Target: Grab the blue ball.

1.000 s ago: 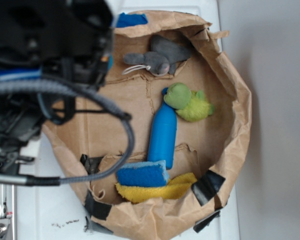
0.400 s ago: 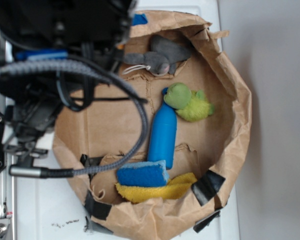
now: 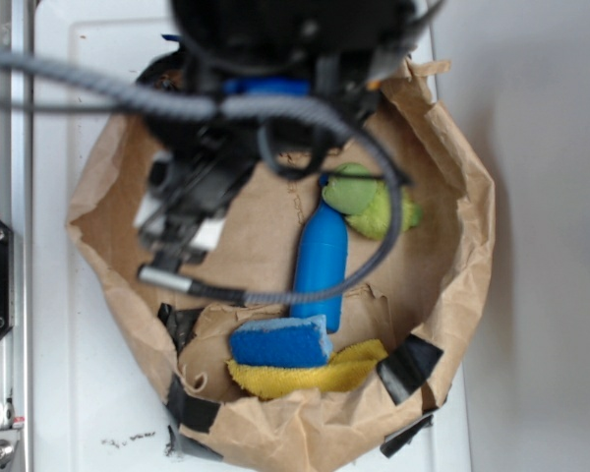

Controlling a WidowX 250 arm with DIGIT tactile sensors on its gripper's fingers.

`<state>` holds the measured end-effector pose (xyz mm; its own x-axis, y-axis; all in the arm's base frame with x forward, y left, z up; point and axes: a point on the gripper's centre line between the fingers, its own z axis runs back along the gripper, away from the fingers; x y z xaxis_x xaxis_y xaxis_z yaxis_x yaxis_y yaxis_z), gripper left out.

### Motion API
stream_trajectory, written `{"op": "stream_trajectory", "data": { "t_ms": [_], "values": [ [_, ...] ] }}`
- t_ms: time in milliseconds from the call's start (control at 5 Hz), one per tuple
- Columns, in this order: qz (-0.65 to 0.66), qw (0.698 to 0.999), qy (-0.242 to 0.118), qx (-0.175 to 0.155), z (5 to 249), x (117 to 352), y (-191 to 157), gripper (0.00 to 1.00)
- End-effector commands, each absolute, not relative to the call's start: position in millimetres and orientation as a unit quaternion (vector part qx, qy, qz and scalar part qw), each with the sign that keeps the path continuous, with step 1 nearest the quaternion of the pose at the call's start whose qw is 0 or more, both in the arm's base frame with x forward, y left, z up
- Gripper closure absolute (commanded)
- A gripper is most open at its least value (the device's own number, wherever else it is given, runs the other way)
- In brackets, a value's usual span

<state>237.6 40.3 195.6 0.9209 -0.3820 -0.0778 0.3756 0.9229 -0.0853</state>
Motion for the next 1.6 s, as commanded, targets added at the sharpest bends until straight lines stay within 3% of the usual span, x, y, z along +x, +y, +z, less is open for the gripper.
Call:
{"op": "stream_trajectory", "data": {
  "t_ms": [0, 200, 400, 600, 1400],
  "values": [
    [-0.262, 0.965, 0.021, 0.009, 178, 250, 56, 0.0],
    [-0.275, 0.961, 0.027, 0.006, 144, 246, 54, 0.0],
    [-0.297, 0.955, 0.019, -0.014, 138, 247, 57, 0.0],
    [-0.32, 0.946, 0.022, -0.058, 142, 233, 57, 0.0],
    [-0.32, 0.946, 0.022, -0.058, 142, 233, 57, 0.0]
  ]
}}
